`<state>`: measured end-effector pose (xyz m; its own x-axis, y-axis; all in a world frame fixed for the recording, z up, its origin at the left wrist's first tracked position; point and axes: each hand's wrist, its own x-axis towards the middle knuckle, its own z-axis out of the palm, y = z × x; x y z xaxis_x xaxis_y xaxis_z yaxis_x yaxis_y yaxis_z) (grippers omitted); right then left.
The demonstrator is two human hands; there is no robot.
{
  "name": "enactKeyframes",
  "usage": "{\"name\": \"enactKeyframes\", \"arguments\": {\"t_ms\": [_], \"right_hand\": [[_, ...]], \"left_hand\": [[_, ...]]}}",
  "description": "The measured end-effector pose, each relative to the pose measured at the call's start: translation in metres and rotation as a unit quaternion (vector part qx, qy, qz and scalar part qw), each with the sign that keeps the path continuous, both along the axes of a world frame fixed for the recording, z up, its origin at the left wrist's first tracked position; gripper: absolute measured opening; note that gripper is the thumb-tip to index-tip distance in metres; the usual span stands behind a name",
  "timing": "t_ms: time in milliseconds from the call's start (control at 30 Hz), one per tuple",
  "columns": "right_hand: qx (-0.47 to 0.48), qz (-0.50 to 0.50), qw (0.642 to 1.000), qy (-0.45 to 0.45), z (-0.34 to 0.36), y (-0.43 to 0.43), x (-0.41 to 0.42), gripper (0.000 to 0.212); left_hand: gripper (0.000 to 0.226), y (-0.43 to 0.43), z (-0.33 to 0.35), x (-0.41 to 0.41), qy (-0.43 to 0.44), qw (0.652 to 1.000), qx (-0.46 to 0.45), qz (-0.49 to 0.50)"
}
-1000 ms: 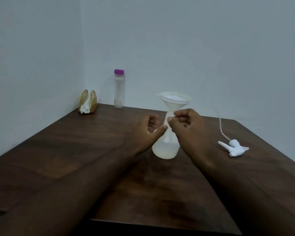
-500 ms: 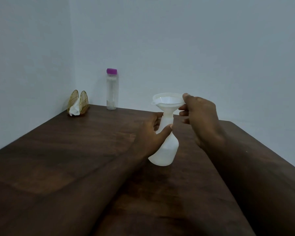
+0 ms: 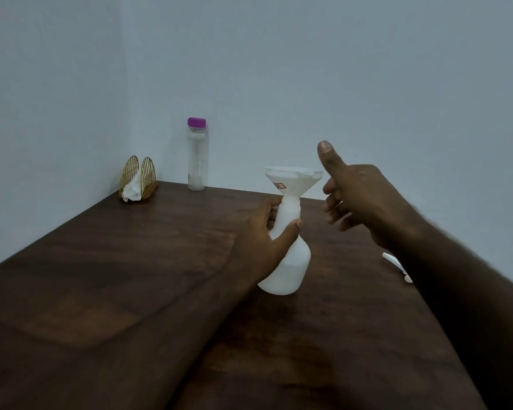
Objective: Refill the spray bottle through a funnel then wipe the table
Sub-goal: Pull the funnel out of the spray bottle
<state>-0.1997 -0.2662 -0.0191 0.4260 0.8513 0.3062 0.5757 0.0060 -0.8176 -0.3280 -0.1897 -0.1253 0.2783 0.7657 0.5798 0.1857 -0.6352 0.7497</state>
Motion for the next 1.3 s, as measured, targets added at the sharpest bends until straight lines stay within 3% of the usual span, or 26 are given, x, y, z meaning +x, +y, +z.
{"name": "enactKeyframes", "arguments": {"t_ms": [300,600,767,933,1300], "right_hand": [[-0.048,0.091,0.993,0.051,0.009,0.002,0.003,0.036],[-0.045,0.106,0.988,0.107,-0.003,0.009,0.016,0.050],[-0.006,0.131,0.960,0.249,0.001,0.015,0.012,0.047],[0.019,0.126,0.944,0.304,-0.007,0.020,0.016,0.047],[0.002,0.153,0.947,0.282,-0.012,0.013,0.016,0.032]], "left_hand": [[0.047,-0.004,0.001,-0.003,-0.015,1.000,0.015,0.012],[0.045,-0.003,-0.001,-0.003,-0.021,1.000,0.013,0.001],[0.046,-0.003,-0.002,-0.004,-0.020,1.000,0.017,-0.002],[0.044,-0.003,-0.003,-0.004,-0.024,0.999,0.026,-0.003],[0.041,-0.006,-0.002,-0.006,-0.021,0.999,0.031,-0.011]]}}
